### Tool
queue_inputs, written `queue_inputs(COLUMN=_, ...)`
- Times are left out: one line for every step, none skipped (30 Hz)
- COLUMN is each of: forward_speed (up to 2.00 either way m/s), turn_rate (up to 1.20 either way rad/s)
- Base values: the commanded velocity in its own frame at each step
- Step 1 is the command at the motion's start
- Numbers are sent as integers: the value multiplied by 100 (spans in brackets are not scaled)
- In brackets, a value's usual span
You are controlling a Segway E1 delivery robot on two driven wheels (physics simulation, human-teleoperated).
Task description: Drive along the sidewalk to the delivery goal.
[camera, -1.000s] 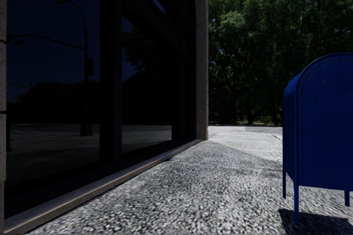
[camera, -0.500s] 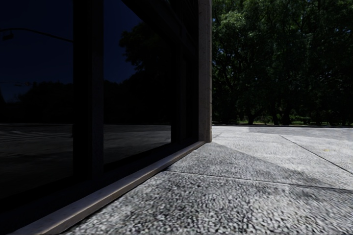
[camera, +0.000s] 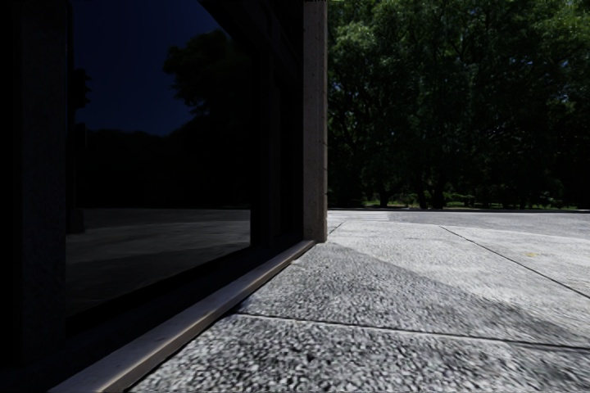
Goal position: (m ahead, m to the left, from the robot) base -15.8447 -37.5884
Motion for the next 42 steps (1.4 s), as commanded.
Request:
queue_inputs(forward_speed=112, turn_rate=-81)
queue_inputs(forward_speed=112, turn_rate=-81)
queue_inputs(forward_speed=103, turn_rate=-83)
queue_inputs(forward_speed=99, turn_rate=-83)
queue_inputs(forward_speed=99, turn_rate=-83)
queue_inputs(forward_speed=99, turn_rate=-83)
queue_inputs(forward_speed=99, turn_rate=-83)
queue_inputs(forward_speed=99, turn_rate=-83)
queue_inputs(forward_speed=99, turn_rate=-83)
queue_inputs(forward_speed=102, turn_rate=-83)
queue_inputs(forward_speed=102, turn_rate=-83)
queue_inputs(forward_speed=108, turn_rate=-83)
queue_inputs(forward_speed=118, turn_rate=-83)
queue_inputs(forward_speed=123, turn_rate=-83)
queue_inputs(forward_speed=124, turn_rate=-83)
queue_inputs(forward_speed=124, turn_rate=-83)
queue_inputs(forward_speed=124, turn_rate=-83)
queue_inputs(forward_speed=124, turn_rate=-82)
queue_inputs(forward_speed=124, turn_rate=-75)
queue_inputs(forward_speed=124, turn_rate=-69)
queue_inputs(forward_speed=124, turn_rate=-69)
queue_inputs(forward_speed=124, turn_rate=-66)
queue_inputs(forward_speed=125, turn_rate=-65)
queue_inputs(forward_speed=126, turn_rate=-64)
queue_inputs(forward_speed=127, turn_rate=-64)
queue_inputs(forward_speed=128, turn_rate=-64)
queue_inputs(forward_speed=128, turn_rate=-64)
queue_inputs(forward_speed=129, turn_rate=-64)
queue_inputs(forward_speed=129, turn_rate=-64)
queue_inputs(forward_speed=130, turn_rate=-64)
queue_inputs(forward_speed=130, turn_rate=-64)
queue_inputs(forward_speed=131, turn_rate=-64)
queue_inputs(forward_speed=136, turn_rate=-64)
queue_inputs(forward_speed=144, turn_rate=-64)
queue_inputs(forward_speed=154, turn_rate=-64)
queue_inputs(forward_speed=154, turn_rate=-64)
queue_inputs(forward_speed=157, turn_rate=-64)
queue_inputs(forward_speed=158, turn_rate=-64)
queue_inputs(forward_speed=158, turn_rate=-64)
queue_inputs(forward_speed=158, turn_rate=-63)
queue_inputs(forward_speed=158, turn_rate=-63)
queue_inputs(forward_speed=200, turn_rate=-63)
